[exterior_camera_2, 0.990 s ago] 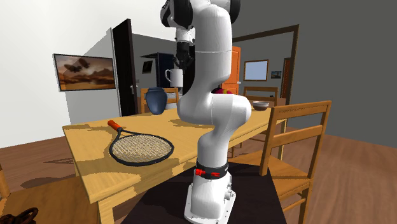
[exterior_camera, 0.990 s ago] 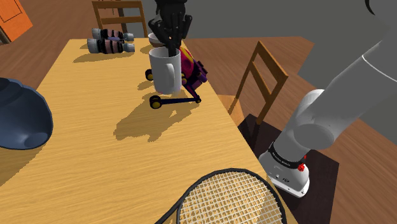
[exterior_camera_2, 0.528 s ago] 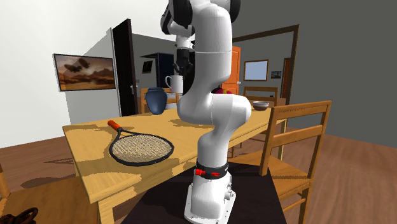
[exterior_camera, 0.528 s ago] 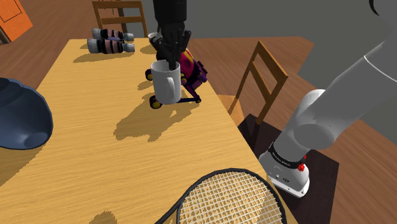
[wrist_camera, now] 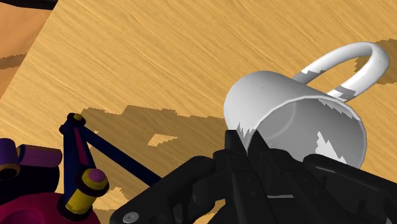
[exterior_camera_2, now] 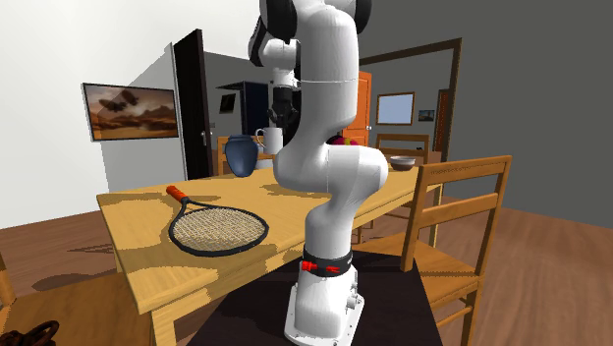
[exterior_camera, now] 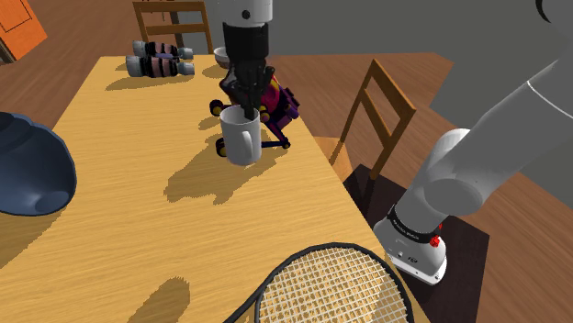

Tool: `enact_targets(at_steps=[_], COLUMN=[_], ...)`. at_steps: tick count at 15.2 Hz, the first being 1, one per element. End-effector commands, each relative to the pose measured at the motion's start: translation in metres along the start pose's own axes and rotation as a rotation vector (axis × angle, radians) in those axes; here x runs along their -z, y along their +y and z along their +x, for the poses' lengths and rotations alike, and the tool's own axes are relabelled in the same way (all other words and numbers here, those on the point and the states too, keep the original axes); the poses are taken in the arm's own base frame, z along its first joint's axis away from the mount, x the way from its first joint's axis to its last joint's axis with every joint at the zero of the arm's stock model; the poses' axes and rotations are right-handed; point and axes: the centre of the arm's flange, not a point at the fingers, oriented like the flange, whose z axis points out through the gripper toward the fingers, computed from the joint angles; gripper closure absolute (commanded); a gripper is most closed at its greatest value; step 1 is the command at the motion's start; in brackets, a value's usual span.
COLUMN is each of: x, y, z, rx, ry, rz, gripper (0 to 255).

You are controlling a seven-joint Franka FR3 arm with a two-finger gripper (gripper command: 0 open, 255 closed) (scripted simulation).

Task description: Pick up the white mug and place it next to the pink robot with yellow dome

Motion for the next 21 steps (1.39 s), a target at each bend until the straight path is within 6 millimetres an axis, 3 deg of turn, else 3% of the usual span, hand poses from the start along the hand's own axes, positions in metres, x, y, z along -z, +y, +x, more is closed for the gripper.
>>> enact_targets(at_steps=[1, 21], x=[-0.01, -0.116], y=[0.001, 0.003], z=[0.001, 0.009], rx=[0.0, 0.0], ry=[0.001, 0.001], rz=[0.0, 0.0], gripper=[255, 255])
